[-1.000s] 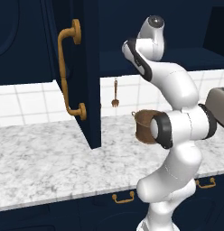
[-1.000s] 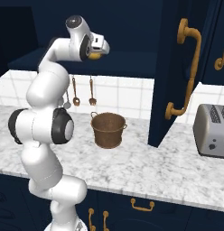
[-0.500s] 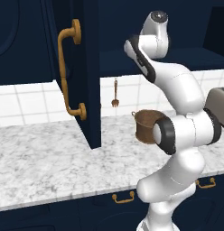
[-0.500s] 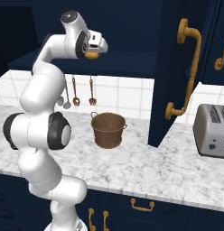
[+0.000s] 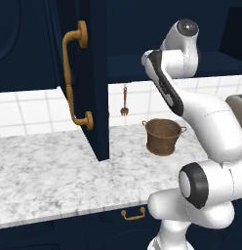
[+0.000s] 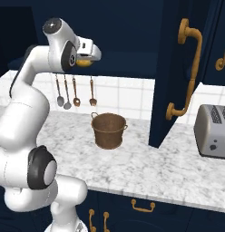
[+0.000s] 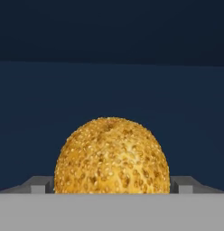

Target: Open the cabinet, pick up the bread from the cabinet and place it in the basket. Then move the basket to the dining counter.

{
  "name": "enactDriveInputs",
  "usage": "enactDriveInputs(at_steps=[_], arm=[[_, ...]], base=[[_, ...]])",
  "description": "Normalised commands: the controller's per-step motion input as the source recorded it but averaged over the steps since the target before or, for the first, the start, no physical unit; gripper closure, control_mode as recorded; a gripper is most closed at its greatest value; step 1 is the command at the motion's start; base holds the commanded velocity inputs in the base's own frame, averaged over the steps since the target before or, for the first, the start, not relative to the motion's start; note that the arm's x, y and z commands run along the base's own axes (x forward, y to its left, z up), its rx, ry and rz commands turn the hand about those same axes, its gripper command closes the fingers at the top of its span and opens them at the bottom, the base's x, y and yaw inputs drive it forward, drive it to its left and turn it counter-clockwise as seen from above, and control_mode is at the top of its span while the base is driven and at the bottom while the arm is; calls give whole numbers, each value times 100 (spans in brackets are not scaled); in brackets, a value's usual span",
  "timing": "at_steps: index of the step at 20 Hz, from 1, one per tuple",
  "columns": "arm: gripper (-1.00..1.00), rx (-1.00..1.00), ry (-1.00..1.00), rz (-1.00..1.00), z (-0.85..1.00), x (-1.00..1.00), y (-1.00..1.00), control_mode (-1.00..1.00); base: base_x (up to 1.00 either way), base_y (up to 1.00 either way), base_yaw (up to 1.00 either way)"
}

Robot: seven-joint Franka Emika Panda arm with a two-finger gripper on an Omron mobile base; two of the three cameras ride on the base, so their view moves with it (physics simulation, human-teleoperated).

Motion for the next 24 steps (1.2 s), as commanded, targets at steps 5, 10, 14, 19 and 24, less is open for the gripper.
enactDriveInputs(at_steps=[5, 10, 14, 19, 24], arm=[[100, 0, 13, 0, 8, -100, 0, -100], [100, 0, 17, 0, -49, -91, -10, -100], [100, 0, 30, 0, -100, -12, -32, -100], [100, 0, 32, 0, -100, 26, -39, -100], [100, 0, 24, 0, -100, 50, -36, -100]], base=[[0, 0, 0], [0, 0, 0], [0, 0, 0], [0, 0, 0], [0, 0, 0]])
